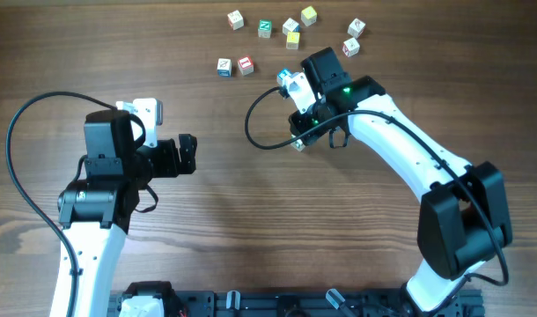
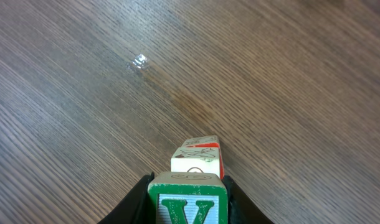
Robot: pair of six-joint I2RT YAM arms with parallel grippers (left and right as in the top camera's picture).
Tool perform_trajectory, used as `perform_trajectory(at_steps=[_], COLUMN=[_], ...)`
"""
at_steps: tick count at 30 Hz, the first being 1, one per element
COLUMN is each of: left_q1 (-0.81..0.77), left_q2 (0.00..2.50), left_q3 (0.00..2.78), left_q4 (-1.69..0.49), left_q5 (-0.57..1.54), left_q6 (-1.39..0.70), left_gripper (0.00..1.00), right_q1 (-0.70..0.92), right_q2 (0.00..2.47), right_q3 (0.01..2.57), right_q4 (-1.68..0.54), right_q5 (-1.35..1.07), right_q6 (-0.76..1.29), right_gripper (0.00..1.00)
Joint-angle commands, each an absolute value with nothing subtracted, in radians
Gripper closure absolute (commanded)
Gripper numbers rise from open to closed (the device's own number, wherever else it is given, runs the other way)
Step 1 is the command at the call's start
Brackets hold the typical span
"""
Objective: Form a tower
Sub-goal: 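Open the right gripper and lift away from the stack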
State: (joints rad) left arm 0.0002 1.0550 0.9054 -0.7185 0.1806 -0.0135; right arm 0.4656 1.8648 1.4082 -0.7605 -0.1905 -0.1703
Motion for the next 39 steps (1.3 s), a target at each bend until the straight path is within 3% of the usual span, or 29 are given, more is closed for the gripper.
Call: perform_trajectory(at_steps=[1, 3, 16, 26, 28, 31, 39], left_q1=[0.000, 0.000, 0.000, 0.000, 0.000, 0.000, 0.000], left_q2=[1.055, 1.055, 1.055, 1.055, 1.055, 1.055, 1.055], left_q3=[0.900, 0.900, 0.900, 0.900, 0.900, 0.900, 0.900], left_q4=[-0.719, -0.719, -0.719, -0.719, -0.719, -0.719, -0.719], left_q5=[0.174, 0.174, 0.174, 0.174, 0.174, 0.174, 0.174], left_q6=[-0.008, -0.008, -0.008, -0.008, -0.008, -0.008, -0.008], left_gripper=[0.00, 0.00, 0.00, 0.00, 0.00, 0.00, 0.00], right_q1=[0.465, 0.465, 0.465, 0.465, 0.465, 0.465, 0.465], right_q2=[1.908, 1.916, 1.925, 1.925, 1.924, 1.920, 1.864], right_q3=[1.398, 1.398, 1.398, 1.399, 1.404, 1.450, 1.806], right_q4=[-0.756, -0.756, -0.756, -0.750, -0.747, -0.753, -0.790], right_q5=[-0.212, -0.211, -0.211, -0.212, -0.234, -0.234, -0.202], right_q6=[-0.183, -0.183, -0.183, -0.180, -0.181, -0.180, -0.014], right_gripper=[0.94, 0.93, 0.66, 0.53, 0.36, 0.01, 0.00])
